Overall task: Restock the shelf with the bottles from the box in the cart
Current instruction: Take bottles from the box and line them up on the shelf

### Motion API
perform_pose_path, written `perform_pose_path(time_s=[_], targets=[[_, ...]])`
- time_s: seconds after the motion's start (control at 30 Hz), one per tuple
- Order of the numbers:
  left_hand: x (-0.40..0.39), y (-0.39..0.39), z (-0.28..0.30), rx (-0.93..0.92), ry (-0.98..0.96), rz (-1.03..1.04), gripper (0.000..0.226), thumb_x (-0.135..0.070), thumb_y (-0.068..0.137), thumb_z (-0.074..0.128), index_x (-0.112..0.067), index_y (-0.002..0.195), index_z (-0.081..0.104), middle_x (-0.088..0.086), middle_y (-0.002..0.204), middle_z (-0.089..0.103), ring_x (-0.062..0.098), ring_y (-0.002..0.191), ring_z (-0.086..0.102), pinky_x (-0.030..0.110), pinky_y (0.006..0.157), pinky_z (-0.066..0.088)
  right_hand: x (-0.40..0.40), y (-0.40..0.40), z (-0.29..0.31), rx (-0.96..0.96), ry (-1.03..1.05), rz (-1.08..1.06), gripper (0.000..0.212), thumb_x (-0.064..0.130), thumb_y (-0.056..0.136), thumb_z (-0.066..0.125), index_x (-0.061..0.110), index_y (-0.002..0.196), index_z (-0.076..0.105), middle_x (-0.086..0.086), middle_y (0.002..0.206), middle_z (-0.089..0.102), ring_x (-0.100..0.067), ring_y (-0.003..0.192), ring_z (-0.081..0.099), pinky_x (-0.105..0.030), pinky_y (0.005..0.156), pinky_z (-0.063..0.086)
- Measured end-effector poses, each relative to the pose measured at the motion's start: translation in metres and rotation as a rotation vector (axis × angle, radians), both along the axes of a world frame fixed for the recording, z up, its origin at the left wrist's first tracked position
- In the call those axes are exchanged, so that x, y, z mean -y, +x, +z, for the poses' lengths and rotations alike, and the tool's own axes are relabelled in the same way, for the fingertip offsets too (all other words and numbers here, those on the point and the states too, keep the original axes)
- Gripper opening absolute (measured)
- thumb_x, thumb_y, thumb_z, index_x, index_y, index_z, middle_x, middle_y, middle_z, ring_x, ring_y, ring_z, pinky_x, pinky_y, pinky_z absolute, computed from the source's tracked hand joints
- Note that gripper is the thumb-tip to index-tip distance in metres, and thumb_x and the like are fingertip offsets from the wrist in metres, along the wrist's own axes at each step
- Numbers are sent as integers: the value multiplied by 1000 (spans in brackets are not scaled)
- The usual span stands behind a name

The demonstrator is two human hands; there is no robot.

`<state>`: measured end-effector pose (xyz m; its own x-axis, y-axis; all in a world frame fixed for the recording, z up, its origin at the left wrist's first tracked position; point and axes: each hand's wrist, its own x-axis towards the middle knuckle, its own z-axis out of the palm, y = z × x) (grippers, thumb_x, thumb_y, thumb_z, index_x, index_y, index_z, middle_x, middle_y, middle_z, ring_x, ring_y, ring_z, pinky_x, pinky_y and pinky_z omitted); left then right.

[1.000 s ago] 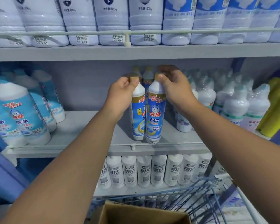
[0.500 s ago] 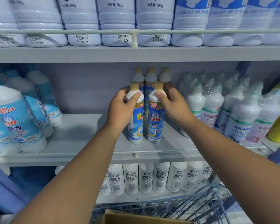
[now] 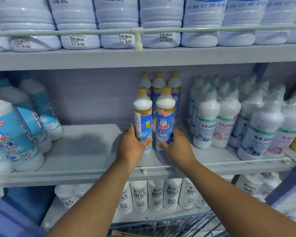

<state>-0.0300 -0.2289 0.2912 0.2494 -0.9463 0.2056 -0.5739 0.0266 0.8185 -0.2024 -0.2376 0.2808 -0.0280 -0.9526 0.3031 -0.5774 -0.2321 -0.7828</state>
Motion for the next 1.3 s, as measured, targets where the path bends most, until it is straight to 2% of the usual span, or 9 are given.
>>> perform_pose_path(time_s=[0.07, 0.17, 0.27, 0.4, 0.67, 0.8, 1.03, 1.17, 1.3], targets=[[11, 0, 0, -19, -6, -14, 48, -39, 75, 84, -24, 114, 59, -5, 114, 68, 15, 98, 66, 32, 80, 55, 15, 2, 0, 8, 40, -11, 49, 24, 75, 84, 19, 116, 58, 0, 111, 62, -16, 100, 61, -27, 83, 49], [29, 1, 2, -70, 10, -30, 46, -37, 79, 82, -24, 117, 59, -6, 115, 67, 10, 95, 66, 14, 65, 47, 39, 3, -1, 59, 79, -18, 48, 23, 75, 84, 21, 116, 59, 2, 112, 65, -15, 99, 64, -34, 89, 54], [46, 1, 3, -122, 15, -46, 42, -33, 81, 80, -24, 117, 60, -9, 114, 68, 0, 85, 63, 5, 52, 41, 59, 5, -2, 109, 88, -3, 44, 21, 77, 83, 22, 115, 61, 7, 107, 68, -11, 95, 65, -33, 86, 55], [66, -1, 0, -146, 18, -44, 40, -32, 83, 79, -24, 118, 61, -10, 114, 68, 6, 89, 63, 5, 56, 38, 78, 10, -3, 138, 103, 0, 44, 20, 79, 82, 19, 117, 60, 11, 102, 65, -7, 91, 63, -22, 79, 50], [81, -1, -8, -260, 5, -77, 39, -23, 86, 77, -18, 121, 62, -5, 114, 71, 6, 88, 68, 1, 56, 44, 90, 10, -25, 196, 17, 18, 47, 32, 86, 74, 26, 129, 56, 13, 119, 62, -3, 104, 59, -18, 85, 43], [85, -6, -14, -261, -9, -54, 41, -24, 84, 79, -17, 120, 61, -8, 107, 68, -2, 82, 65, 1, 55, 43, 92, 9, -27, 232, 63, 29, 41, 33, 87, 73, 29, 124, 58, 19, 112, 65, 1, 101, 61, -18, 83, 46], [93, -6, -25, -160, -8, 75, 71, -41, 62, 92, -11, 111, 50, 5, 116, 57, 13, 91, 61, 6, 49, 40, 96, 10, -29, 253, 93, 42, 47, 32, 79, 81, 29, 120, 58, 19, 109, 68, 5, 98, 63, -18, 82, 51], [101, -3, -24, -141, 1, 15, 59, -42, 65, 91, -16, 102, 53, -1, 107, 64, 4, 82, 64, 6, 46, 40, 97, 9, -31, 282, 105, 44, 48, 32, 79, 81, 27, 121, 58, 18, 110, 68, 4, 99, 63, -20, 83, 51], [102, 2, -27, -289, 46, -77, 42, -16, 78, 84, -7, 111, 59, 0, 102, 69, -5, 73, 62, 4, 51, 44, 98, 8, -31, 279, 113, 48, 45, 29, 80, 81, 27, 119, 59, 18, 109, 68, 5, 97, 63, -18, 81, 50]])
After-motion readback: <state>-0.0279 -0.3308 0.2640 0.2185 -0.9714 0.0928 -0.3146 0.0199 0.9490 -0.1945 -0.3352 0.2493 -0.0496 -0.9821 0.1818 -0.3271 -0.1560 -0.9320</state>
